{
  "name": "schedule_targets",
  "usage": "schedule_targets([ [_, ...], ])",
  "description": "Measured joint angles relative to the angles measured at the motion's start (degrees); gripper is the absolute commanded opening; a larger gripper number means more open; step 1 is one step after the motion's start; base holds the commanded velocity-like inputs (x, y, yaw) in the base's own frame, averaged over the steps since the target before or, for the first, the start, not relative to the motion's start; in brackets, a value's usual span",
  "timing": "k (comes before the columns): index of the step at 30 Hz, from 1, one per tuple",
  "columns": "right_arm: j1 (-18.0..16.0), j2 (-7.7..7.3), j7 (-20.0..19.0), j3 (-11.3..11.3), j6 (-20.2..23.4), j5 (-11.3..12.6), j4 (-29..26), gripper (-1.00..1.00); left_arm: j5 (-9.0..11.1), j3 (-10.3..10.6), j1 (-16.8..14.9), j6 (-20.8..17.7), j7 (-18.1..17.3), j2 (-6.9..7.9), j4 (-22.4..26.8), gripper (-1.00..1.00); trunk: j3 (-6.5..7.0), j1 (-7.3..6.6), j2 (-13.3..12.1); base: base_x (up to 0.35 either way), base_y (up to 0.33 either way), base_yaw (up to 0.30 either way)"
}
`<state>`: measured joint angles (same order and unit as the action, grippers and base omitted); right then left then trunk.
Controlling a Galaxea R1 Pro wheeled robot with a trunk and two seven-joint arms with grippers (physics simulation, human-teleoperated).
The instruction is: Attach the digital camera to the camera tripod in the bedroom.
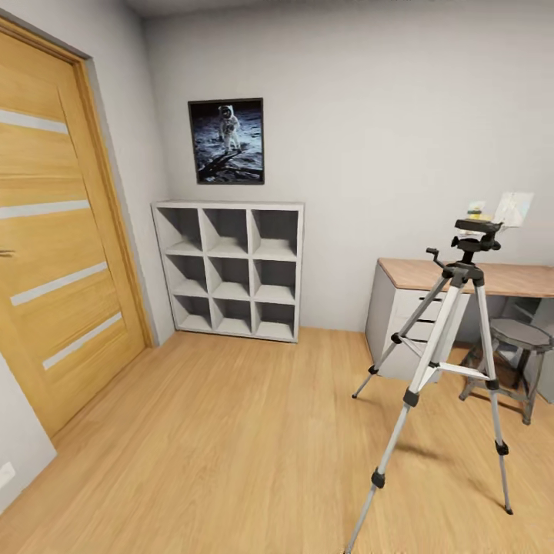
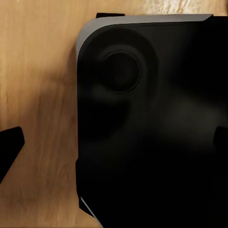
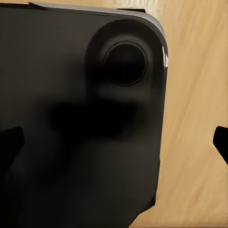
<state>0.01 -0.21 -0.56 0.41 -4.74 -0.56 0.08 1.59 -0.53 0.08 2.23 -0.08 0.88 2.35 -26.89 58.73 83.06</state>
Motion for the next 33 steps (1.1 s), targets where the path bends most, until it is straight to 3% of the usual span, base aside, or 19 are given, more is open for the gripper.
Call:
schedule_targets([
  [22,0.0,-0.04,-0.07,0.0,0.0,0.0,0.0,1.0,0.0,0.03,0.0,0.0,0.0,0.0,0.0,1.0,0.0,0.0,0.0,0.0,0.0,-0.291],
  [33,-0.01,-0.04,0.36,0.05,0.24,0.0,0.0,1.0,0.0,0.03,0.0,0.02,0.0,0.0,-0.01,1.0,0.0,0.0,0.0,0.0,0.0,-0.052],
])
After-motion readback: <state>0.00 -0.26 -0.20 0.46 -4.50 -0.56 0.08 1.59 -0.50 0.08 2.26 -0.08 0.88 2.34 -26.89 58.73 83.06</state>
